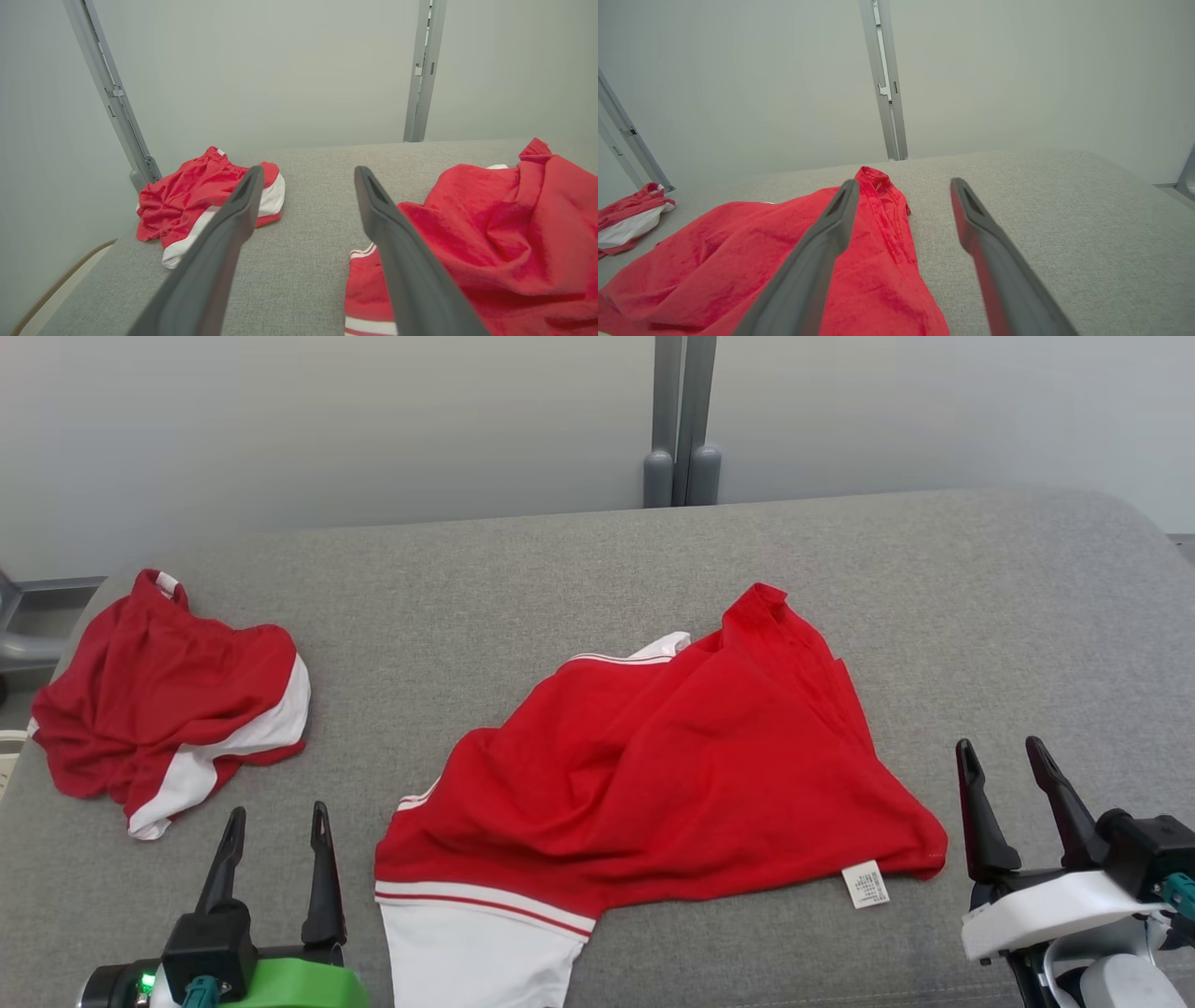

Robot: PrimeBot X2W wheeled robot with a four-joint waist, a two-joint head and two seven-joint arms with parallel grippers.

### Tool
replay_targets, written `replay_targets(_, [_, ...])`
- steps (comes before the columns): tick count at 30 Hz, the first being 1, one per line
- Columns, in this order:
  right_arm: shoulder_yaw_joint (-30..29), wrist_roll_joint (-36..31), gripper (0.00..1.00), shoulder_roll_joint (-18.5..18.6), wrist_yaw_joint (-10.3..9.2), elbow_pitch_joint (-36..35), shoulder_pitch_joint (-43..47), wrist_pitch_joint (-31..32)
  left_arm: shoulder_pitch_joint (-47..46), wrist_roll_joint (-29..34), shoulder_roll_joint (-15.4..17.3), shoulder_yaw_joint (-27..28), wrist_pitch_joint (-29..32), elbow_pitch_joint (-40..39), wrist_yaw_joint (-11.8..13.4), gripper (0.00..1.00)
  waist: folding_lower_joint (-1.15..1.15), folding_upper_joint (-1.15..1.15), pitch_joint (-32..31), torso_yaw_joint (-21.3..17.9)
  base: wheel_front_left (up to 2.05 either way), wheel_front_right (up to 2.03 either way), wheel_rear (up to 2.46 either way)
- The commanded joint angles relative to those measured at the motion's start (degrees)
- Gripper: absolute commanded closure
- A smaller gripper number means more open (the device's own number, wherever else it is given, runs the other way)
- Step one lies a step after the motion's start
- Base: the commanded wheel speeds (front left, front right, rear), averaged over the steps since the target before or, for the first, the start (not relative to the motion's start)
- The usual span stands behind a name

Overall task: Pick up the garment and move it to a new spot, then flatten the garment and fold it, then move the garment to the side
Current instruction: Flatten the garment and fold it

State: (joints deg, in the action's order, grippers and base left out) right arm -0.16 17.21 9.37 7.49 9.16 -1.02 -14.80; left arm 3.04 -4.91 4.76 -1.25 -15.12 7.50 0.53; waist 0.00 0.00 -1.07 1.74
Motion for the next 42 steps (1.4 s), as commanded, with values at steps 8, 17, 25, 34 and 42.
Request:
replay_targets(8, [-0.43,-1.11,0.0,-1.24,0.0,0.17,0.59,-0.42,0.71,-0.06,0.14,0.38,0.0,-0.42,-0.25,0.0,0.0,0.0,-0.03,-0.99,0.0,0.0,0.0])
replay_targets(17, [-0.57,-1.59,0.0,-1.95,0.0,1.0,0.24,-0.46,0.19,0.14,-0.16,0.25,0.0,0.2,-0.28,0.0,0.0,0.0,0.09,-1.12,0.0,0.0,0.0])
replay_targets(25, [-0.63,-1.26,0.0,-1.77,0.0,1.65,-0.2,-0.44,-0.35,0.34,-0.32,0.2,0.0,0.45,-0.28,0.0,0.0,0.0,0.16,-1.05,0.0,0.0,0.0])
replay_targets(34, [-0.29,-1.32,0.0,-2.07,0.0,1.97,-0.33,-0.44,-0.51,0.47,-0.28,0.5,0.0,0.6,-0.48,0.0,0.0,0.0,0.25,-0.98,0.0,0.0,0.0])
replay_targets(42, [-0.16,-1.43,0.0,-1.88,0.0,2.25,-0.56,-0.45,-0.74,0.43,-0.38,0.61,0.0,0.65,-0.76,0.0,0.0,0.0,0.35,-1.07,0.0,0.0,0.0])
